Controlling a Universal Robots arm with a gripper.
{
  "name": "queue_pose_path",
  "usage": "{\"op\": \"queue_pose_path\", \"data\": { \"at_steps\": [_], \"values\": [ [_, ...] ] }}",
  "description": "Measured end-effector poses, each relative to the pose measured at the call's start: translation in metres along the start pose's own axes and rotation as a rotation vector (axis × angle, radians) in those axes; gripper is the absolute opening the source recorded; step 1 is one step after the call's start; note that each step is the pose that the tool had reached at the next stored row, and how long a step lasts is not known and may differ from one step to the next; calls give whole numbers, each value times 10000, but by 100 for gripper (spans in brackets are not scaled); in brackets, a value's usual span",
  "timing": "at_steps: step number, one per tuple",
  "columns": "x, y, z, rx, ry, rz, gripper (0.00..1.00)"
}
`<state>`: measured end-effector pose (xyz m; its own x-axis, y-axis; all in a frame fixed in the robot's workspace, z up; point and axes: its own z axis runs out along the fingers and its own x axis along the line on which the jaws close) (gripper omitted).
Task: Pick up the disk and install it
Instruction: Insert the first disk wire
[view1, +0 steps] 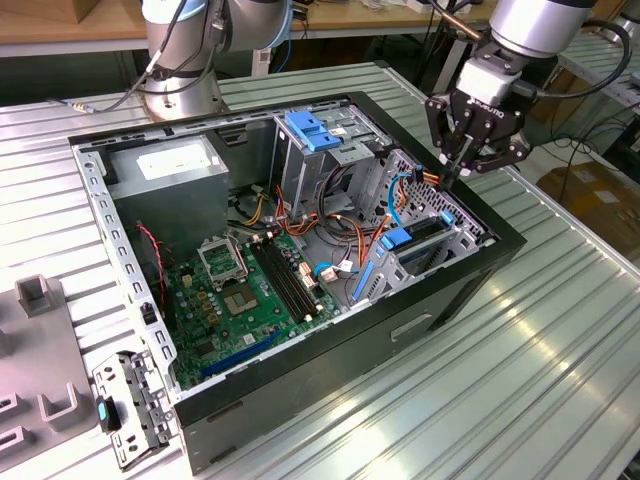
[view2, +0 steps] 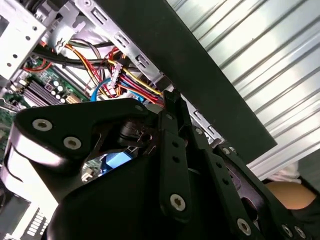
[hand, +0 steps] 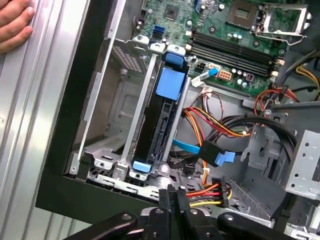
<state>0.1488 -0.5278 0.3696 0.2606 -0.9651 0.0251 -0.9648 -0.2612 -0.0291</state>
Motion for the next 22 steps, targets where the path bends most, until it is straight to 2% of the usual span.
{"op": "queue_pose_path", "data": {
  "at_steps": [6,8,11,16,20,22],
  "values": [
    [0,0,1,-26,30,1006,17],
    [-2,4,0,-29,33,1134,17],
    [-20,74,-1,-30,34,1200,17],
    [-21,76,4,-52,62,2058,17],
    [-21,76,11,-73,85,2885,17],
    [-23,83,12,-78,89,3109,17]
  ]
}}
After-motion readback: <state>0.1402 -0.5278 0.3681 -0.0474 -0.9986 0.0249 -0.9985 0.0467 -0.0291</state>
